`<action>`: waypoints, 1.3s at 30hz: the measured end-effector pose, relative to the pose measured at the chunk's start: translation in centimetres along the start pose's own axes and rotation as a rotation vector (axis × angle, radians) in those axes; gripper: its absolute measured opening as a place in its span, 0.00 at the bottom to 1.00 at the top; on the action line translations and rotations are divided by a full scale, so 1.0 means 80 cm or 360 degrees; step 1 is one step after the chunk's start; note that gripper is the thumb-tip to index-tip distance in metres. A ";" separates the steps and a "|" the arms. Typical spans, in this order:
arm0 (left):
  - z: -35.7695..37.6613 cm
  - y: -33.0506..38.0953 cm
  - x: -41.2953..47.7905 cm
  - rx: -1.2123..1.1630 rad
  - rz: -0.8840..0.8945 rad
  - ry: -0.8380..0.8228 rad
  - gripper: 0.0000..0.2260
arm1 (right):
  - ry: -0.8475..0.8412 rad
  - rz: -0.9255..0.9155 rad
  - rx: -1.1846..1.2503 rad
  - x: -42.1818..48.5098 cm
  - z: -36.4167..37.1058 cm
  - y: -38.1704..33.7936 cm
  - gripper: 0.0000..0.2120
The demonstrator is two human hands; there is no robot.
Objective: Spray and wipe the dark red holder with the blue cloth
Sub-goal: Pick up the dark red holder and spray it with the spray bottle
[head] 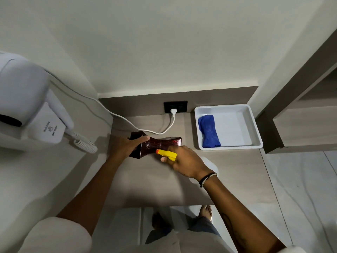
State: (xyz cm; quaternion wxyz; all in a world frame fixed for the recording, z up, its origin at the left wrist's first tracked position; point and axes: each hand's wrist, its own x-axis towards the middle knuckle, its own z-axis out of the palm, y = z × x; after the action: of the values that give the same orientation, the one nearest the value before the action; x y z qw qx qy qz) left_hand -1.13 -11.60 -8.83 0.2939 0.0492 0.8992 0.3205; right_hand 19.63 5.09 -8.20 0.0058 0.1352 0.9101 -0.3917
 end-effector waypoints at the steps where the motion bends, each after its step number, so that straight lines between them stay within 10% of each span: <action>1: 0.000 0.000 0.001 -0.0002 -0.0026 -0.0019 0.33 | 0.0010 0.0034 -0.0049 0.002 0.001 0.001 0.18; 16: 0.001 -0.042 0.014 0.0169 0.0593 -0.0411 0.68 | 0.0108 0.0527 -0.0099 -0.014 -0.010 0.064 0.18; 26: 0.001 -0.022 -0.003 0.0078 0.0480 -0.0026 0.24 | -0.0033 0.0181 0.0157 -0.014 -0.009 0.048 0.16; 39: -0.001 -0.007 -0.016 0.0030 0.0199 -0.0079 0.25 | -0.0092 0.0260 -0.0179 -0.014 0.003 0.023 0.24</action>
State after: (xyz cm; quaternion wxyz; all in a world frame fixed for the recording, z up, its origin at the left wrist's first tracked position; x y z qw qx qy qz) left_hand -0.06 -12.44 -8.45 0.2950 0.1159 0.8897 0.3285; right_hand 21.18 5.87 -9.55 0.0714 0.1972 0.9160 -0.3420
